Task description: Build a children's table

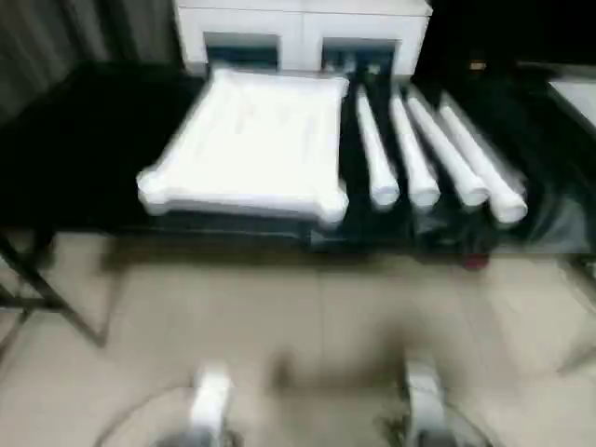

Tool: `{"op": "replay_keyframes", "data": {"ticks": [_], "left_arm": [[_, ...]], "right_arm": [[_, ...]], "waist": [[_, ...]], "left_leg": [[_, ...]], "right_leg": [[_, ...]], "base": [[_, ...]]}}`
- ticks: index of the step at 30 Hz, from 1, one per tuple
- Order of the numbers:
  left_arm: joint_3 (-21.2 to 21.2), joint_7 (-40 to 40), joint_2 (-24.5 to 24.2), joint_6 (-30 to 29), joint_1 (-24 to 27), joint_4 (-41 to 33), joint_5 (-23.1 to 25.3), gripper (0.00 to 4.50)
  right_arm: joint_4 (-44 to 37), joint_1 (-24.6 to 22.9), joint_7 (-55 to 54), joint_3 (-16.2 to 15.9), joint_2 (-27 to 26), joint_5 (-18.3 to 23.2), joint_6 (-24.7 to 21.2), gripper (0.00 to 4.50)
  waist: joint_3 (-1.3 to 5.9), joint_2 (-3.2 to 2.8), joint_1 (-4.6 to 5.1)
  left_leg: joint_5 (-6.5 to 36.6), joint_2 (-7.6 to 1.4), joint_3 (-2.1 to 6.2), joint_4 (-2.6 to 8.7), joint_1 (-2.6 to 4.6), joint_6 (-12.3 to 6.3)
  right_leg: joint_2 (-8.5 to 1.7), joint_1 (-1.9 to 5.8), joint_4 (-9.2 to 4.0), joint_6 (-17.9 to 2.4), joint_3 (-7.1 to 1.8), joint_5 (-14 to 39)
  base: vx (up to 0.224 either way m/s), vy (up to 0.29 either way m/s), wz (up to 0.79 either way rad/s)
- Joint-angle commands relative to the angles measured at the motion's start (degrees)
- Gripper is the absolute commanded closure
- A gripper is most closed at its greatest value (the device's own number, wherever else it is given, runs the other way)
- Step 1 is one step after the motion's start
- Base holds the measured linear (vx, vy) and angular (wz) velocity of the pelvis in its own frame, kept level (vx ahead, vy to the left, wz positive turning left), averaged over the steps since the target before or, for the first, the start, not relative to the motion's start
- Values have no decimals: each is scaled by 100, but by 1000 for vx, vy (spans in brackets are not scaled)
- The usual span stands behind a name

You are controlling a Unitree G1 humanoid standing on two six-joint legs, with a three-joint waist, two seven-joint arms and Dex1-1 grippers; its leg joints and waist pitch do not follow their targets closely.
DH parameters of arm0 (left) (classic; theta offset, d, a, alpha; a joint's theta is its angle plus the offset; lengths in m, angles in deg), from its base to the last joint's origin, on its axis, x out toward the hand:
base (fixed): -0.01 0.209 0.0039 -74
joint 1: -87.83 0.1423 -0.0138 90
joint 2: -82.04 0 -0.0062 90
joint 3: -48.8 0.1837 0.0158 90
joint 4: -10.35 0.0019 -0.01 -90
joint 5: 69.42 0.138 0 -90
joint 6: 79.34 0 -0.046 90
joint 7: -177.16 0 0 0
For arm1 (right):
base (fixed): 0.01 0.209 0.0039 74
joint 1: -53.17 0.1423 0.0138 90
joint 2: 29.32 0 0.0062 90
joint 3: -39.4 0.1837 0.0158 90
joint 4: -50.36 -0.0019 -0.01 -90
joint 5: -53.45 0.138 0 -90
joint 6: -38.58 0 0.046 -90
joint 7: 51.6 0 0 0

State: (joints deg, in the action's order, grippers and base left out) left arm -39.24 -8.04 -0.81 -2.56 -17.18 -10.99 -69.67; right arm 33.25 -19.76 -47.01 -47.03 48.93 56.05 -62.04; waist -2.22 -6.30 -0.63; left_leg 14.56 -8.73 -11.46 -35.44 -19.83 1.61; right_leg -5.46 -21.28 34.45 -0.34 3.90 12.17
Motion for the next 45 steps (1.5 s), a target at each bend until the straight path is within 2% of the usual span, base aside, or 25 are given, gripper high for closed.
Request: {"op": "replay_keyframes", "data": {"ticks": [1,4,6,7,10,11,13,14,15,17,19,21,22,23,28,31,32,33,36,38,39,41,42,44,45], "left_arm": [[-5,17,129,44,175,203,23,63],[-5,-19,128,118,193,240,26,63],[-34,-6,113,206,203,302,15,63],[-29,27,111,322,142,439,47,63],[-257,143,71,600,5,691,-18,35],[-292,131,58,612,-3,698,-32,35],[-344,105,37,631,-15,711,-47,29],[-334,-73,-17,725,3,675,-42,14],[-319,-200,-53,791,19,645,-40,6],[-345,-467,-138,1123,63,555,-102,0],[-509,-693,-225,1566,117,326,-287,0],[-569,-811,-256,1775,161,151,-335,0],[-727,-1127,-275,2032,300,-268,-536,0],[-728,-1246,-283,2057,376,-466,-572,0],[-539,-1832,-450,2140,1241,-2589,-752,0],[-327,-1971,-624,2043,1806,-4129,-815,0],[-309,-2021,-689,1818,2043,-5142,-1014,0],[-307,-2028,-702,1769,2075,-5310,-1047,0],[-283,-2150,-819,1426,2267,-6479,-1249,0],[-335,-2031,-845,1191,2193,-7006,-1220,0],[-500,-1677,-746,1184,1956,-7269,-1015,0],[-566,-1526,-673,1158,1839,-7369,-1014,0],[-730,-1042,-463,909,1486,-7534,-1121,0],[-854,-435,-236,581,1013,-7701,-1081,0],[-828,-202,-207,468,855,-7660,-766,0]], "right_arm": [[158,-131,-88,102,-35,32,65,131],[163,-137,-77,127,-50,55,97,131],[167,-121,-29,159,-79,91,108,131],[272,-58,-41,163,-86,39,174,131],[463,134,-57,79,-102,-197,451,127],[465,157,-49,73,-105,-213,498,127],[469,195,-35,75,-111,-238,577,102],[425,339,140,-114,-88,-400,733,95],[390,440,271,-256,-70,-517,837,95],[254,645,630,-504,-61,-693,992,76],[-23,765,1147,-637,-81,-711,1139,61],[-186,774,1363,-692,-82,-714,1208,55],[-572,676,1749,-823,-39,-715,1333,49],[-725,612,1826,-861,-20,-715,1373,49],[-3044,-246,2760,-1283,312,-412,1135,3],[-5041,-920,3332,-1491,725,-4,490,3],[-6223,-1193,3566,-1492,944,458,-47,3],[-6423,-1230,3604,-1485,976,564,-148,3],[-7850,-1345,3782,-1326,1175,1447,-873,3],[-8398,-1150,3606,-1057,1162,1851,-1217,3],[-8642,-854,3251,-705,1013,1979,-1467,3],[-8665,-692,3050,-549,926,2003,-1597,3],[-8586,-275,2467,-248,694,1683,-1642,3],[-8372,259,1541,56,466,1130,-1782,3],[-8176,414,1171,182,355,1030,-1754,3]], "waist": [[162,137,5],[224,89,27],[269,41,20],[252,109,38],[254,122,26],[260,177,19],[252,145,11],[255,266,19],[269,224,1],[252,256,3],[245,348,-20],[250,300,-39],[251,421,-69],[252,394,-101],[249,471,-234],[207,493,-266],[176,510,-274],[149,505,-311],[88,505,-296],[78,488,-286],[81,495,-263],[123,489,-227],[135,457,-229],[182,481,-183],[178,480,-184]], "left_leg": [[1236,-481,256,500,9,-401],[869,-509,279,514,-65,-435],[683,-521,286,493,-55,-455],[535,-519,278,502,-77,-527],[760,-502,259,501,-56,-519],[751,-502,258,498,-70,-544],[769,-519,255,504,-50,-539],[726,-522,243,506,-53,-560],[652,-511,245,494,-55,-581],[695,-534,235,505,-39,-612],[789,-559,234,524,-47,-624],[747,-573,222,524,-20,-592],[678,-583,215,523,-14,-620],[657,-594,213,519,-16,-620],[437,-641,193,521,-13,-654],[728,-626,205,565,-16,-610],[897,-644,213,597,-29,-557],[1147,-686,232,634,-19,-446],[1811,-630,232,702,34,-48],[1884,-599,253,706,34,114],[1858,-572,259,706,34,194],[1603,-542,254,676,54,314],[1320,-530,245,663,37,345],[935,-465,218,614,27,438],[850,-465,218,610,18,447]], "right_leg": [[-547,127,-534,-1502,-313,1570],[-502,164,-444,-1516,-292,1048],[-512,168,-404,-1570,-284,709],[-466,150,-367,-1676,-255,166],[-502,156,-366,-1790,-261,129],[-526,173,-357,-1789,-268,203],[-520,148,-374,-1747,-271,337],[-504,148,-378,-1744,-272,310],[-506,142,-352,-1763,-262,278],[-504,112,-353,-1782,-272,264],[-512,122,-345,-1774,-285,319],[-499,100,-310,-1783,-291,166],[-507,115,-288,-1813,-297,52],[-524,112,-274,-1813,-302,25],[-471,120,-208,-1667,-307,-456],[-450,113,-257,-1529,-339,-178],[-455,138,-287,-1460,-354,13],[-464,137,-306,-1336,-379,267],[-419,59,-417,-1134,-396,1365],[-416,36,-445,-976,-410,1729],[-399,28,-463,-875,-404,1894],[-374,19,-449,-852,-411,1694],[-349,21,-406,-902,-404,1301],[-308,36,-352,-1029,-381,835],[-303,44,-341,-1042,-380,736]], "base": [[0,0,0],[0,0,0],[0,0,0],[0,0,0],[0,0,0],[0,0,0],[0,0,0],[0,0,0],[0,0,0],[0,0,0],[0,0,0],[0,0,0],[0,0,0],[0,0,0],[0,0,0],[0,0,0],[0,0,0],[0,0,0],[0,0,0],[0,0,0],[0,0,0],[0,0,0],[0,0,0],[0,0,0],[0,0,0]]}}
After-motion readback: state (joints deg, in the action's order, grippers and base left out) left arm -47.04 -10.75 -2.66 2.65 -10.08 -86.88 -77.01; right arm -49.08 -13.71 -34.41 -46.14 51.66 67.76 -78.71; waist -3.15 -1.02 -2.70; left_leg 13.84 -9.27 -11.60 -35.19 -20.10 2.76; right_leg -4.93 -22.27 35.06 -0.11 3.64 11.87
